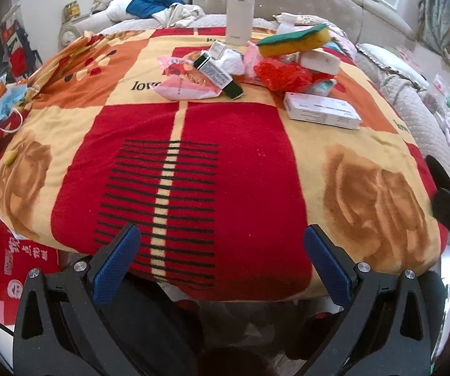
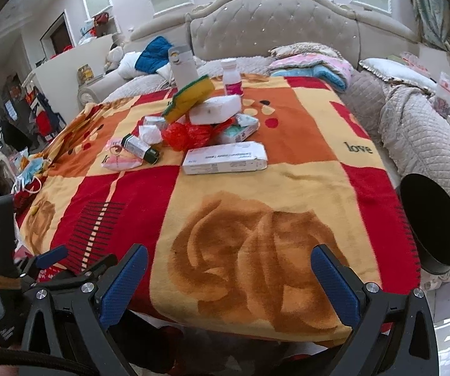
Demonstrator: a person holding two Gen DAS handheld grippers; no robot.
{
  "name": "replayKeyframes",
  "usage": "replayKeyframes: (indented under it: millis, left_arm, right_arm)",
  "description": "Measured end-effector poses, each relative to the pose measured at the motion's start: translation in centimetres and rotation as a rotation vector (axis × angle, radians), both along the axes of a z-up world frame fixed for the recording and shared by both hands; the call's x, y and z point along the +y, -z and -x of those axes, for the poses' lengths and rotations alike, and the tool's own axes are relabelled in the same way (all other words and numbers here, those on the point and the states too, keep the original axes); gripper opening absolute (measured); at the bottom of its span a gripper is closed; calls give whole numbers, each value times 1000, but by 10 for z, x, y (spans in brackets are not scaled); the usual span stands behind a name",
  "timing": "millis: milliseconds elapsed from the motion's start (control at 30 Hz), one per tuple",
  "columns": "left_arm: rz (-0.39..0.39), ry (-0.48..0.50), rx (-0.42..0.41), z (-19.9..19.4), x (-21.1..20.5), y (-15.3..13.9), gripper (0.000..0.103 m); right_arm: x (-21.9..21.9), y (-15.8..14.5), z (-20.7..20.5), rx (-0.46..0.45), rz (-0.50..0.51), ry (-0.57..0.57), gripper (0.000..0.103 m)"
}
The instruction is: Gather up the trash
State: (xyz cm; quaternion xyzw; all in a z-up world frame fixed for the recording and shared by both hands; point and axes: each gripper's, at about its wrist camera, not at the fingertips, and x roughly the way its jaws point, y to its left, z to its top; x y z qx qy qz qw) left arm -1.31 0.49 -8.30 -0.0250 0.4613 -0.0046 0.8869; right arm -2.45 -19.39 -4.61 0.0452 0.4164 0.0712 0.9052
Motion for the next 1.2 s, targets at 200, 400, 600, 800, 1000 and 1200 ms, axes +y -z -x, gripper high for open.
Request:
replayKeyframes:
  millis: [200, 400, 600, 800, 1000, 1200]
  left_arm:
    - [-3, -33, -30, 12, 15, -12, 103]
    - [-13, -67, -38, 15, 30, -18, 103]
    - [25, -77, -21, 12, 28, -13, 103]
    - [-11, -24, 7, 5, 10, -4, 103]
    - [-1, -28, 17, -15, 14, 7, 103]
    - [-82, -21, -28, -55, 22, 7, 103]
  right_arm:
    - [17, 4, -11, 18, 15, -50, 103]
    - [35, 1, -14, 9, 5, -96, 103]
    - [32, -2, -10, -5, 4, -101, 103]
    - [9, 0, -10, -2, 4, -37, 103]
    - [-8, 0, -20, -51, 51, -8, 103]
    - [-16, 21, -47, -129, 79, -56, 103]
